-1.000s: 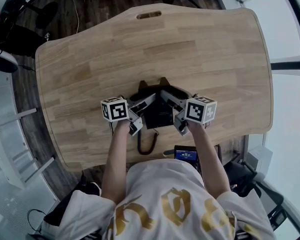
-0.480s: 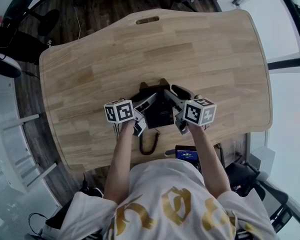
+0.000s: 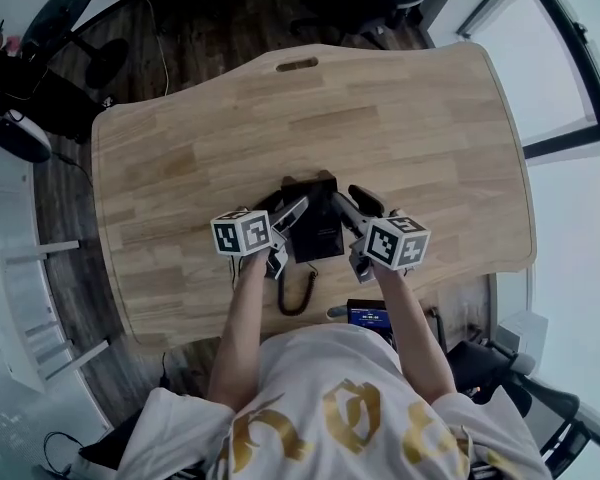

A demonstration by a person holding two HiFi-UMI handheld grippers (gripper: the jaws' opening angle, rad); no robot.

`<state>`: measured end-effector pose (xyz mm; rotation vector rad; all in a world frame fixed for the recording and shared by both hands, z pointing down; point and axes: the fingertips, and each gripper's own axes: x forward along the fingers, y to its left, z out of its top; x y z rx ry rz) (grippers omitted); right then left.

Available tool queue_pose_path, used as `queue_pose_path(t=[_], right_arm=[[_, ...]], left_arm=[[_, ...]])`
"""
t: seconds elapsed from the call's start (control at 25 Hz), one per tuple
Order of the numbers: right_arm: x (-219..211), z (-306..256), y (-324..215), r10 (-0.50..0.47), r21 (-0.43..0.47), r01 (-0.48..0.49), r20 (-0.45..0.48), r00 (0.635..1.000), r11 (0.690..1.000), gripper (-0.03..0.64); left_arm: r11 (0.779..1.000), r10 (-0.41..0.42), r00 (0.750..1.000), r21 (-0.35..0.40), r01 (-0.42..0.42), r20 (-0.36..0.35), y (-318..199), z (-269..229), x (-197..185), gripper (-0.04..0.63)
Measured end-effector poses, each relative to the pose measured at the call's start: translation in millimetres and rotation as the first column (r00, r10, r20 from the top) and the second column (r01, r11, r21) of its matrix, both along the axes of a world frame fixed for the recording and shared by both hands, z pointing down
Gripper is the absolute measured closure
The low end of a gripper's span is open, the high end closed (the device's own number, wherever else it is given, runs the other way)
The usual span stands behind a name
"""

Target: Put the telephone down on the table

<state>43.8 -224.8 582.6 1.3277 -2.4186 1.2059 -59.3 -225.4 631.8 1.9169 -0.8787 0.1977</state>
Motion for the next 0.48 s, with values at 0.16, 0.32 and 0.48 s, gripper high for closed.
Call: queue_pose_path(t=[0.16,0.32,0.48], right_arm=[[3.6,-17.0,9.0,0.034,0.037,-0.035,0.008,0.999,0.999,0.433],[1.4,-36.6,23.1,0.061,0.086,-0.062,0.018,0.998,0.994,0.451],[-2.0,-52.7,41.3,0.047,0.136,-0.045,-0.012,0.999,0.99,0.579]], left_arm=[[0.999,-0.008,0.999,0.037,0.006,0.033,8.8,-17.0,-7.7,0.288],[0.985,0.0,0.998,0.173,-0.01,0.057,20.3,-55.0,-7.2,0.289],[0.945,0.018,0.993,0.321,-0.057,0.12,31.6,-96.6,-3.8,0.299]])
